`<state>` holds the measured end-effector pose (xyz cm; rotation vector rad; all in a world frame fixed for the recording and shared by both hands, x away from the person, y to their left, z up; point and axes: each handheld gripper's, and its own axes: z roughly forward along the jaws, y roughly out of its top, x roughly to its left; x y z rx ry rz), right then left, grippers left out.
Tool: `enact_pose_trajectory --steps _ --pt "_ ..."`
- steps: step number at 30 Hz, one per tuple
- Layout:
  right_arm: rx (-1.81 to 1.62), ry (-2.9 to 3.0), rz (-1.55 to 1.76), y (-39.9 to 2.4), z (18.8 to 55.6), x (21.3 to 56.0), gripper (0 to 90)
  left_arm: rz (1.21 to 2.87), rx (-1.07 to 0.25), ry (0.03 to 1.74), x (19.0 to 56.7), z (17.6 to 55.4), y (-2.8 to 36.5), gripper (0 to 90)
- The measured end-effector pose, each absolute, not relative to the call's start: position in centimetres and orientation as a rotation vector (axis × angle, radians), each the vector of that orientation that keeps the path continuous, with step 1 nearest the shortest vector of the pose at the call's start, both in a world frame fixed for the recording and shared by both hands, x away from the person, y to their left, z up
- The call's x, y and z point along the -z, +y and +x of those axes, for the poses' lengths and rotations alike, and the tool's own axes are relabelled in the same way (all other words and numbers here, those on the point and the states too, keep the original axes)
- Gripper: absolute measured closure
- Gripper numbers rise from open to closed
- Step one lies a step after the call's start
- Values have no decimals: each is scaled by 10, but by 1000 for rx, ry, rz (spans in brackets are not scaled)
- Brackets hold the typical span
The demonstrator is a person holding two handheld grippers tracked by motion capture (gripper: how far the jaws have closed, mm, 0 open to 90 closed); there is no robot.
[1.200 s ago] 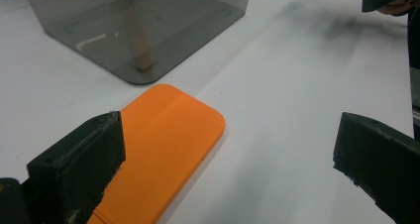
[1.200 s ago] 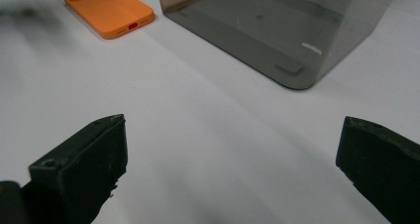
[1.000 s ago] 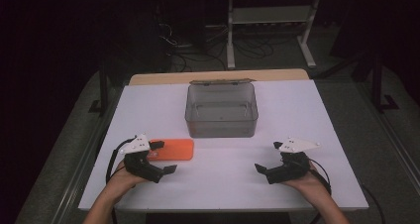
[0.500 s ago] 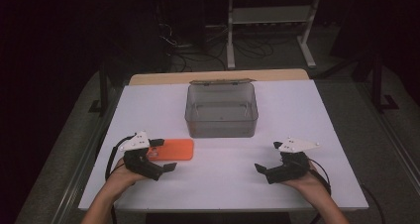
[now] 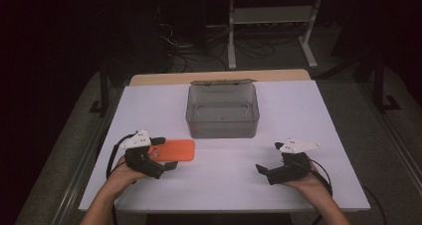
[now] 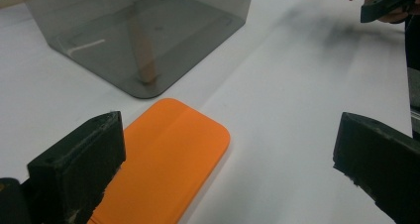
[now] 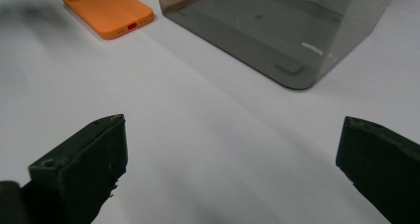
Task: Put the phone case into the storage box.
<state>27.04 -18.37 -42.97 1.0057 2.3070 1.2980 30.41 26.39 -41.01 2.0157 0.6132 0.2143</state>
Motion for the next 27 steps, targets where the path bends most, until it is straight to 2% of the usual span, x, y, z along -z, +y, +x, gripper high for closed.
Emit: enact_pose_trajectory --steps 27 --pt "-1303 2288 1018 -185 271 430 0 2026 -221 615 397 323 262 0"
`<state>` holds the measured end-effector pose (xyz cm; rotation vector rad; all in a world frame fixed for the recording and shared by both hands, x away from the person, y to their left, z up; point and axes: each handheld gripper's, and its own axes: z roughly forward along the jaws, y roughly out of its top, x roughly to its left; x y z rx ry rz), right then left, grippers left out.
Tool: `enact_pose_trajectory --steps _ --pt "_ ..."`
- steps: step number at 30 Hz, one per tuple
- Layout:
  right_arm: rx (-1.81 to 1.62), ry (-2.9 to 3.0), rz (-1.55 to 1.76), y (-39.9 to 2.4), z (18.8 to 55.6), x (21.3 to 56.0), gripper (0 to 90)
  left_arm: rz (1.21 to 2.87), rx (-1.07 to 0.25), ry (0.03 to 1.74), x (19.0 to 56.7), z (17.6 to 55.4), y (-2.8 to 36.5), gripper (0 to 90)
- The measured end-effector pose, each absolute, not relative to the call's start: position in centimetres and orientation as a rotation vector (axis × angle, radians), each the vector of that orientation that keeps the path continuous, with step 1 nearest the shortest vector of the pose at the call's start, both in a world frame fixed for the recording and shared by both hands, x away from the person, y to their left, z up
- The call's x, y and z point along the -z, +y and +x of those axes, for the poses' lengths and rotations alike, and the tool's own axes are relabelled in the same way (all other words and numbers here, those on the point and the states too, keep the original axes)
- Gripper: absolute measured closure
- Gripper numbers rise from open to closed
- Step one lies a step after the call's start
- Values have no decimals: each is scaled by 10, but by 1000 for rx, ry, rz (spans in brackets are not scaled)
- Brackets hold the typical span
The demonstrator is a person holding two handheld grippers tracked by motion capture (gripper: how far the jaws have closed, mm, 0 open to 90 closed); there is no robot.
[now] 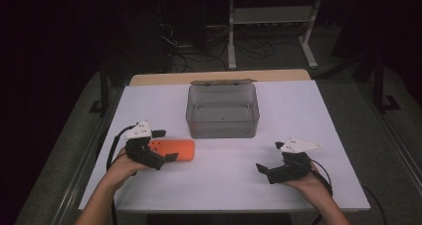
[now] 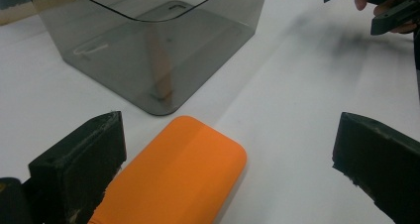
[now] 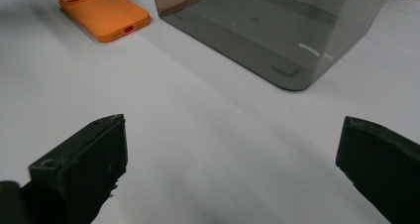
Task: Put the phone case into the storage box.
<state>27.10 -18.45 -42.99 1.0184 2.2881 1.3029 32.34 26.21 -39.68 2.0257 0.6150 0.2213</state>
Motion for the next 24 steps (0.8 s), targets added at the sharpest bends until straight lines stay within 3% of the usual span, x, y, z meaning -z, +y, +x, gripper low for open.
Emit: enact_pose_trajectory --steps 24 --pt "-1302 2288 1025 -185 273 431 0 2023 -253 656 385 355 270 0"
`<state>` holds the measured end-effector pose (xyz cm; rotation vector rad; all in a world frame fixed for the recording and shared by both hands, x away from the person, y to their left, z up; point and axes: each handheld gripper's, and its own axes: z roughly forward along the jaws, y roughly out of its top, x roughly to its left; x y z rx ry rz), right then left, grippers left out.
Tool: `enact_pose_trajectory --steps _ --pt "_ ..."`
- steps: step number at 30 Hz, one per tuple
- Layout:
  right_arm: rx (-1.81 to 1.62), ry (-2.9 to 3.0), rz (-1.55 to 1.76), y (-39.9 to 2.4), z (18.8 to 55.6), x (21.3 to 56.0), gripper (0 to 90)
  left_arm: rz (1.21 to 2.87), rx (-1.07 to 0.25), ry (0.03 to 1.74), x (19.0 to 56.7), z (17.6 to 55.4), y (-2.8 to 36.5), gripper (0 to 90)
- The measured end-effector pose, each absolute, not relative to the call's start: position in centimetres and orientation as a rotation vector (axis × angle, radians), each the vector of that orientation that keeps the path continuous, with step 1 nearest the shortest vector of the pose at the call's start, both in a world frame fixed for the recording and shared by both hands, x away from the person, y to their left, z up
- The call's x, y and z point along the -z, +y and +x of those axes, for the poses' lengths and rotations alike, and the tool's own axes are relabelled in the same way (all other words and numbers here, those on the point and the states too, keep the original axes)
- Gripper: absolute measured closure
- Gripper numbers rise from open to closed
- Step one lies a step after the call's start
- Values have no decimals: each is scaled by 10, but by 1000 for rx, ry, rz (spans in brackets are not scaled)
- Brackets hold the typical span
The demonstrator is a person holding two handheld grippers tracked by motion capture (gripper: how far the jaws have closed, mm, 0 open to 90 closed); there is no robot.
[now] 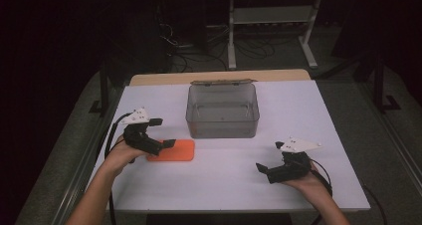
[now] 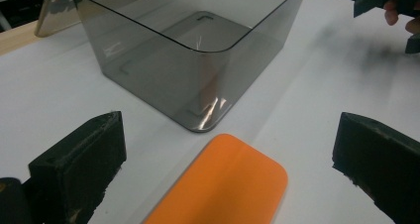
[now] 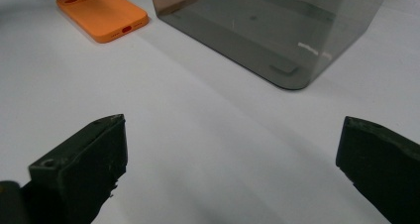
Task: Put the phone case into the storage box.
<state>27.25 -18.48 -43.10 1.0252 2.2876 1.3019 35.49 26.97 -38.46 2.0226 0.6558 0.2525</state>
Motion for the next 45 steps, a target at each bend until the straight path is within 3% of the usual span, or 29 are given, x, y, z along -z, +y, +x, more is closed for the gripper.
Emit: enact_pose_trajectory --steps 25,34,36,40,41,45 --pt "-1300 2284 1033 -185 273 431 0 2032 -306 703 380 386 276 1" --pt "-1297 2284 1034 -186 273 432 0 2039 -338 710 382 393 275 68" --pt "-1298 2283 1035 -186 273 432 0 2040 -349 721 384 395 275 141" --pt "-1300 2282 1037 -186 273 432 0 2056 -354 730 387 398 276 180" --pt "-1301 2281 1039 -186 273 431 0 2068 -345 741 390 400 278 270" --pt "-1301 2282 1035 -186 272 431 0 2083 -351 762 393 402 279 370"
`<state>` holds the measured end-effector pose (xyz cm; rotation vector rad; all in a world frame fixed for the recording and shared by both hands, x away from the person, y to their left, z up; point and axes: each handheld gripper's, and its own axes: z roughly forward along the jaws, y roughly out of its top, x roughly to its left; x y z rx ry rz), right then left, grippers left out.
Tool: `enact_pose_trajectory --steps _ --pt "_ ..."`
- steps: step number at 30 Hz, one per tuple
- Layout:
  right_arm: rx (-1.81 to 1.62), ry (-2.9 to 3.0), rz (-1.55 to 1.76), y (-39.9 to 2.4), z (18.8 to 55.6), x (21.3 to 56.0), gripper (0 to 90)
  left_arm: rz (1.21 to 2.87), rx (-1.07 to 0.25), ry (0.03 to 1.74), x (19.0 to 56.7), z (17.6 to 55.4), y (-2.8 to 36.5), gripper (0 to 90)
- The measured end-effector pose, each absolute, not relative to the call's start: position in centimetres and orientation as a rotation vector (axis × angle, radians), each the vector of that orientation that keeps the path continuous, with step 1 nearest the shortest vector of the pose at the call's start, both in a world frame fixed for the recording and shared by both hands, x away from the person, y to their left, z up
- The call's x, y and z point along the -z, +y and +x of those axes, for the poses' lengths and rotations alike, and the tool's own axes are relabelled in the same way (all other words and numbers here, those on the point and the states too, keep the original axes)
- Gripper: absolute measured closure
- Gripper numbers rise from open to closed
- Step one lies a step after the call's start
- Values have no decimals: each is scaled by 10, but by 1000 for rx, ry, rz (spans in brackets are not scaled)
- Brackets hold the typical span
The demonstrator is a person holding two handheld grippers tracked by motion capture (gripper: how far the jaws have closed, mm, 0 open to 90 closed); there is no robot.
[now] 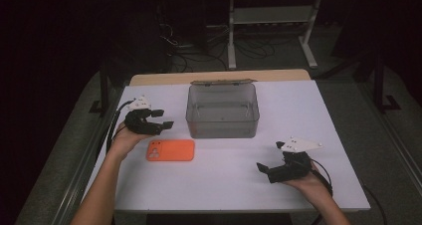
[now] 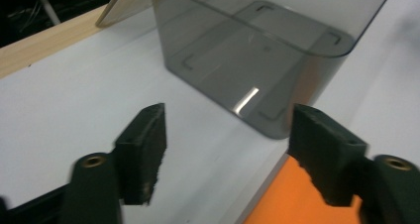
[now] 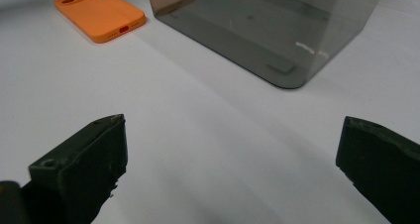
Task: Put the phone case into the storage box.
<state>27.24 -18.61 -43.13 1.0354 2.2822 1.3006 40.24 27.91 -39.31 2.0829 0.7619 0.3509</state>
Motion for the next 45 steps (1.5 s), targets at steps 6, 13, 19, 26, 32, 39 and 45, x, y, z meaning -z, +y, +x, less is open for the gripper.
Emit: enact_pose_trajectory --steps 6,13,19,26,32,39,45 --pt "-1299 2285 1031 -186 272 431 0 2127 -337 805 401 408 282 658" --pt "-1301 2285 1028 -186 272 431 0 2188 -333 845 407 411 284 898" --pt "-1304 2285 1025 -186 272 431 0 2230 -332 908 419 413 293 900" --pt "-1304 2282 1029 -186 272 431 0 2239 -307 963 430 407 309 900" --pt "-1302 2279 1031 -187 272 431 0 2253 -296 964 432 398 314 900" --pt "-1301 2279 1031 -187 272 431 0 2268 -277 956 434 388 317 900" --pt "-1300 2280 1029 -187 272 431 0 2271 -241 955 434 375 318 900"
